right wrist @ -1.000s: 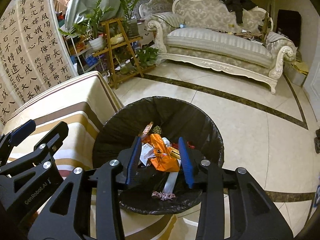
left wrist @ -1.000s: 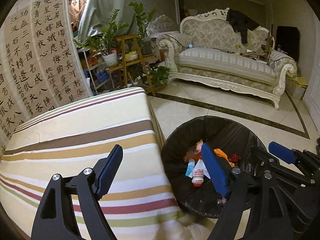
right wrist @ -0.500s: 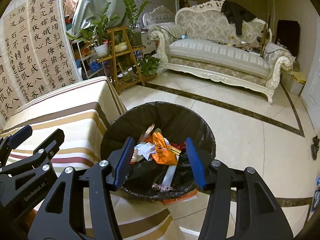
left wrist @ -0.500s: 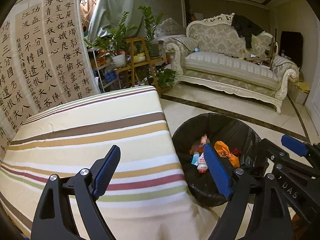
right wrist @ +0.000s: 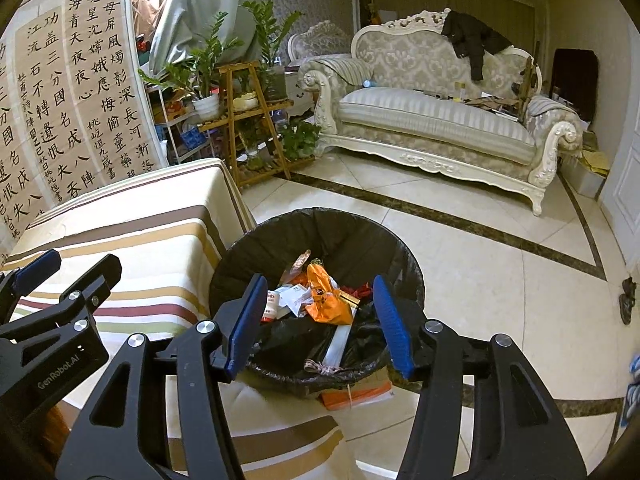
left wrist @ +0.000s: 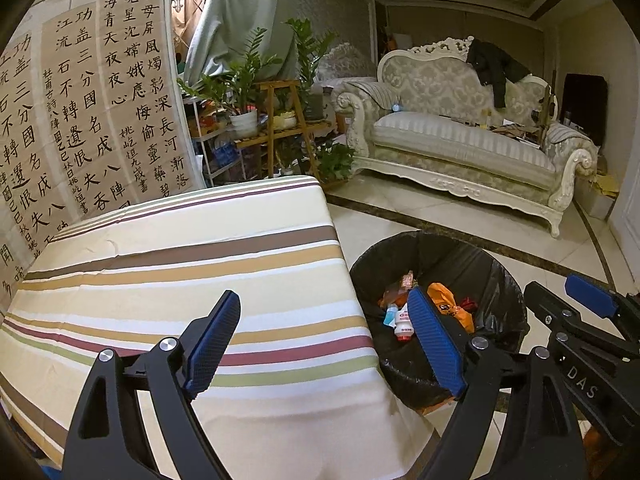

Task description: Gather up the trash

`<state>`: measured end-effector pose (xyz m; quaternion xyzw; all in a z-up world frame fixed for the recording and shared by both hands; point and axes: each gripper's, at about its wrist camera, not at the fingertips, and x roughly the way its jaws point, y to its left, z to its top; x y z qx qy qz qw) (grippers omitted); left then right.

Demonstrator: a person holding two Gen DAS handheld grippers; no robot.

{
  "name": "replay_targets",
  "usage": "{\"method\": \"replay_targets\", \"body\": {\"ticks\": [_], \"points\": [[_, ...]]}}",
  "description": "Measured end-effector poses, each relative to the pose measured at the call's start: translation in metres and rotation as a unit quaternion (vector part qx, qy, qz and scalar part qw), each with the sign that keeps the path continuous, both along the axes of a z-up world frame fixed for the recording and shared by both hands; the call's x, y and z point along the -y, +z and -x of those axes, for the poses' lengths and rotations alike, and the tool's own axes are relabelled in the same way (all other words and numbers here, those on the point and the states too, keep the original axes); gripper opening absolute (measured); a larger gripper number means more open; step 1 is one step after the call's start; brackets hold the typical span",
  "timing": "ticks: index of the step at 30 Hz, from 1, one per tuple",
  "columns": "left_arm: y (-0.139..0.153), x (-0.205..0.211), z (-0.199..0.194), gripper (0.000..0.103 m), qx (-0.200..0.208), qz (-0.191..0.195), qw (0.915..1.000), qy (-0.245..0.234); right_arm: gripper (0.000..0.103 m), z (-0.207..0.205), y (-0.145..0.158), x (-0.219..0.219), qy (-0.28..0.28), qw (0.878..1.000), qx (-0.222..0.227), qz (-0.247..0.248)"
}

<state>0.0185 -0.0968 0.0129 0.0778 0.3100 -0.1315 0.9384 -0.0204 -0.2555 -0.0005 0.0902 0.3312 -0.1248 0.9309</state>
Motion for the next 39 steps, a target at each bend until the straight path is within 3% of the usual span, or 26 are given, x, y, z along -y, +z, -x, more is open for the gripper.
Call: {"method": "replay_targets", "body": {"ticks": [39], "points": [[-0.002,-0.012,0.003,0.083,-0.008,0.009,0.9999,0.007,0.054,0.004,-0.001,-0.001,0.001,1.000,0.002,0.001]]}}
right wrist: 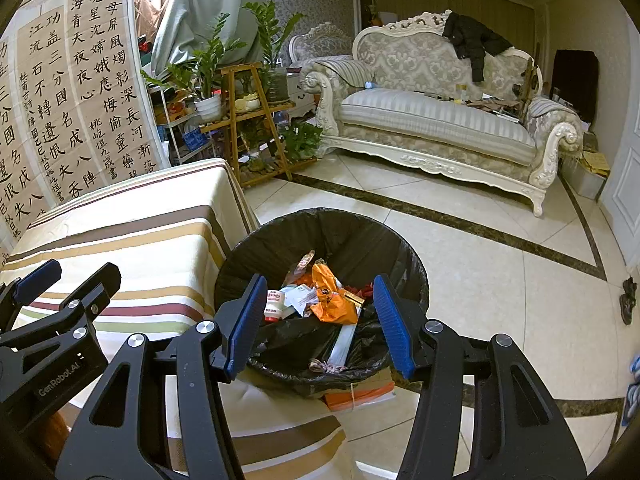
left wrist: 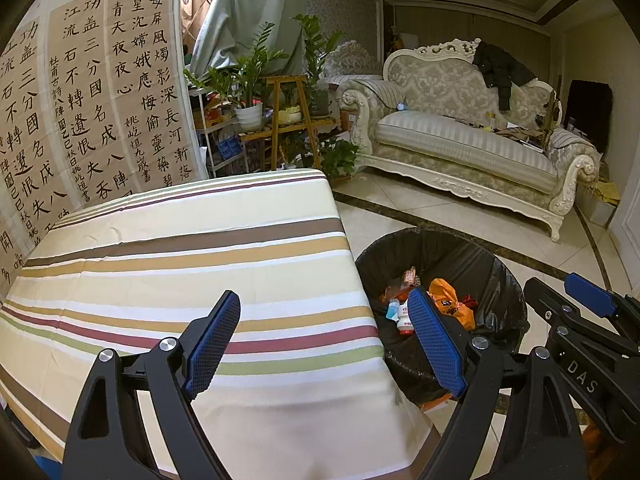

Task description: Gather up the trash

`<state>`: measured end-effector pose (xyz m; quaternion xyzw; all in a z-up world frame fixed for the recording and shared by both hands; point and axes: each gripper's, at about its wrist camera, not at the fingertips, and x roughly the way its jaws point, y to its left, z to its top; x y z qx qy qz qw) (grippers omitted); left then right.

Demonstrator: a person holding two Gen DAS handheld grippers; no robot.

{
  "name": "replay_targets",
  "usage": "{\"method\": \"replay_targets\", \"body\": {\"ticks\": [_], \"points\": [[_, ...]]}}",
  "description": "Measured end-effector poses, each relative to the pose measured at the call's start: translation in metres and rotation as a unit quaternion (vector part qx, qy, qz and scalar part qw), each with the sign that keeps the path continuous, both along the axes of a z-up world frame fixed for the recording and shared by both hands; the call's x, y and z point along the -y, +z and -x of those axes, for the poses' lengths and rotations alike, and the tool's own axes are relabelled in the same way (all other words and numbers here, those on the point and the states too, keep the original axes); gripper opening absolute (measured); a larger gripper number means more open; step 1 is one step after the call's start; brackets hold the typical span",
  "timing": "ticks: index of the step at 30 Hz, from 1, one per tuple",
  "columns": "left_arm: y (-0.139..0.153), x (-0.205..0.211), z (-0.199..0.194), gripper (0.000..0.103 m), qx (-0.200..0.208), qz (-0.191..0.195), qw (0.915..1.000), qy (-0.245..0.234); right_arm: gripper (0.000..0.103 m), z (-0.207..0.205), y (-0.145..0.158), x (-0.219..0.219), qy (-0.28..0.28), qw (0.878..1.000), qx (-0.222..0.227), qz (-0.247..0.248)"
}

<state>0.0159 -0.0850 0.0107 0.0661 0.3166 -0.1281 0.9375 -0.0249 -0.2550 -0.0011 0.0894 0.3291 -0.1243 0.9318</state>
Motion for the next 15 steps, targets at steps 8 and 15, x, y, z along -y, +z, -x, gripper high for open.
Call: {"method": "replay_targets", "body": {"ticks": [8,15], "points": [[0.0004,0.0010,0.0013,0.083,0.002,0.001,1.0000,-0.002,0.054,0.0000,-0.0002,0.0006,0.000,1.000,0.000,0.000],[-0.0019,0.0039,0.0033,0.083,-0.002,-0.002,1.0000,-0.003,0.054,0.0001,0.0001,0.0004,0.001,1.000,-0.001,0.001]]}}
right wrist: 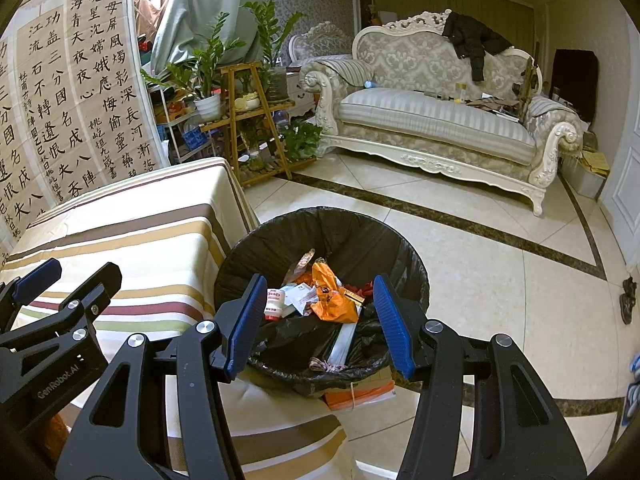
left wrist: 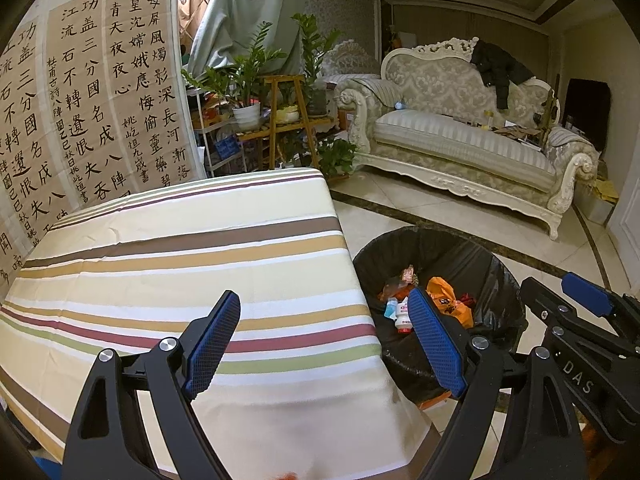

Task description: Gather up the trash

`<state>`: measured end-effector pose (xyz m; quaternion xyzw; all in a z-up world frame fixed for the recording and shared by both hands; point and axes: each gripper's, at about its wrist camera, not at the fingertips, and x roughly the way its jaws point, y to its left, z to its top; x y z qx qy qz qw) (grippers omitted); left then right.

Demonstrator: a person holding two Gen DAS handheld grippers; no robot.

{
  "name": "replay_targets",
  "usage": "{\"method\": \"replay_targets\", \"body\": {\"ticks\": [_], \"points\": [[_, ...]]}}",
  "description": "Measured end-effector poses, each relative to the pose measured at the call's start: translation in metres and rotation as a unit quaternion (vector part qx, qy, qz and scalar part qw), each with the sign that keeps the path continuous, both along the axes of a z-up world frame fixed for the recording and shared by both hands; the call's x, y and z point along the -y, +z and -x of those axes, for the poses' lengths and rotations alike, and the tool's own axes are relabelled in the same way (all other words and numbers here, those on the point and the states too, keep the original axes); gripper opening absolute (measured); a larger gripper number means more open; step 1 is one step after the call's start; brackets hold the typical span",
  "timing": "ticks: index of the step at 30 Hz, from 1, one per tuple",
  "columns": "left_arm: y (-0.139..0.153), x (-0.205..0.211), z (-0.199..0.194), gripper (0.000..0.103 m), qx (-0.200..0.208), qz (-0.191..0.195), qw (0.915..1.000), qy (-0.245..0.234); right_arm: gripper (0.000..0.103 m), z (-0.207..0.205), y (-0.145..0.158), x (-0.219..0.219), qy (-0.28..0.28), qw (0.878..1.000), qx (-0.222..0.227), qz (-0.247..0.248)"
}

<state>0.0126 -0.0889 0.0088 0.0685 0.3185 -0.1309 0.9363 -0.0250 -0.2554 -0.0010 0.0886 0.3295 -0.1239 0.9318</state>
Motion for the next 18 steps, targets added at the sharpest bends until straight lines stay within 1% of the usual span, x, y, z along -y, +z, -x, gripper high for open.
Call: {"method": "replay_targets", "body": {"ticks": [5,9,13,16,18], "points": [[0.001,-0.001,0.001,0.084,-0.002,0.006,1.0000,-0.001,0.054,0.001,0.000,-0.001,0.000,1.000,0.000,0.001],[0.003,-0.004,0.000,0.084,-0.003,0.019,0.9998,-0.005,0.054,0.001,-0.001,-0.003,0.001,1.000,-0.001,0.001],[0.003,-0.008,0.000,0.084,0.003,0.018,0.9998,-0.004,0.054,0.001,-0.003,-0.010,0.007,1.000,-0.004,0.004],[0.003,-0.014,-0.003,0.084,0.001,0.012,0.9999,0.007,0.054,-0.005,-0.003,-0.020,0.014,1.000,-0.006,0.007],[0.001,-0.022,-0.008,0.084,-0.007,0.017,0.9997,0.015,0.054,-0.009,-0.002,-0.027,0.022,1.000,-0.008,0.007]]}}
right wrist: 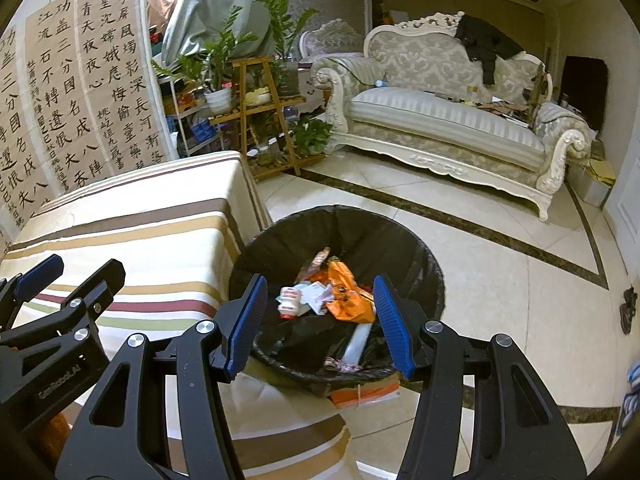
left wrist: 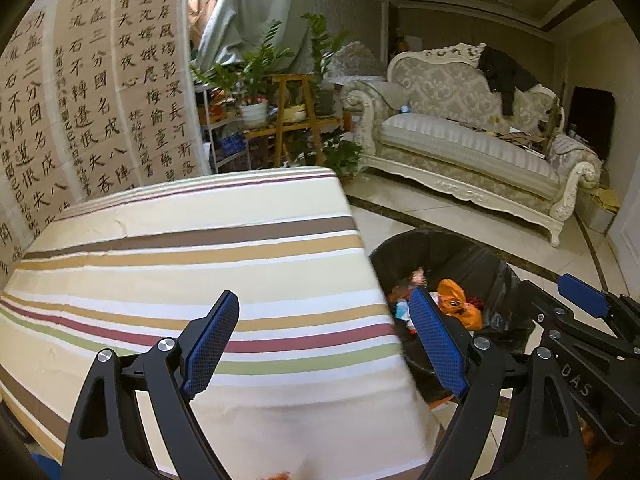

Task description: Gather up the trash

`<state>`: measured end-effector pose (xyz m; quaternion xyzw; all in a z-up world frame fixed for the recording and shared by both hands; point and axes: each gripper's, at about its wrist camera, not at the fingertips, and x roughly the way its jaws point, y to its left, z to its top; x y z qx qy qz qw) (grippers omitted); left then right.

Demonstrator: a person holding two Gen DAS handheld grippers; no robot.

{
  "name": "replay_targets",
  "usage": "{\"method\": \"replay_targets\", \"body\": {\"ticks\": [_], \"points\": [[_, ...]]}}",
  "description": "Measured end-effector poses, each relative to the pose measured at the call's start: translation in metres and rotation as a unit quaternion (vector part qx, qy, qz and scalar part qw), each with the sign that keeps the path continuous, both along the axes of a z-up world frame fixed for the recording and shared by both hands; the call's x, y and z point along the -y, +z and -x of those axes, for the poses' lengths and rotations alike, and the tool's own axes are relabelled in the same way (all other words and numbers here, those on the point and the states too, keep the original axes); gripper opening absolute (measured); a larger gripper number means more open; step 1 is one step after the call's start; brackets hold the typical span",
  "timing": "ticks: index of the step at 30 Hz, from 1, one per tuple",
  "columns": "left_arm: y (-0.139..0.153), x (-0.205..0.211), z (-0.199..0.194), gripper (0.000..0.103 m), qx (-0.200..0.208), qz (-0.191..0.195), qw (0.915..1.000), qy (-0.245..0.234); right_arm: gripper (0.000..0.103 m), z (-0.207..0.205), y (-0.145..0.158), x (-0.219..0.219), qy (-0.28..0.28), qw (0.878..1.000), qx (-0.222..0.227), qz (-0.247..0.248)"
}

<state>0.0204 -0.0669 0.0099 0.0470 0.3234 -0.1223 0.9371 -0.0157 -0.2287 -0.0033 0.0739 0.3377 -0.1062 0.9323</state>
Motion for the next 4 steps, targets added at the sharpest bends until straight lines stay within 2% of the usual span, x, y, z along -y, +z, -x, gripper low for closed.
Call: {"method": "replay_targets", "body": {"ticks": [2,3,4], "points": [[-0.003,-0.009,-0.005,0.084,-0.008,0.002,0.9999,0.011,0.055,-0.007,0.003,-0.008,0.011,1.000,-0.002,0.002],[-0.004,-0.014,-0.007,0.084,-0.012,0.003,0.9998,0.015,0.062,-0.010,0.003,-0.014,0.017,1.000,-0.004,0.004],[-0.006,-0.022,-0.011,0.084,-0.017,0.003,0.9996,0.020,0.064,-0.012,0.004,-0.017,0.021,1.000,-0.003,0.005]]}}
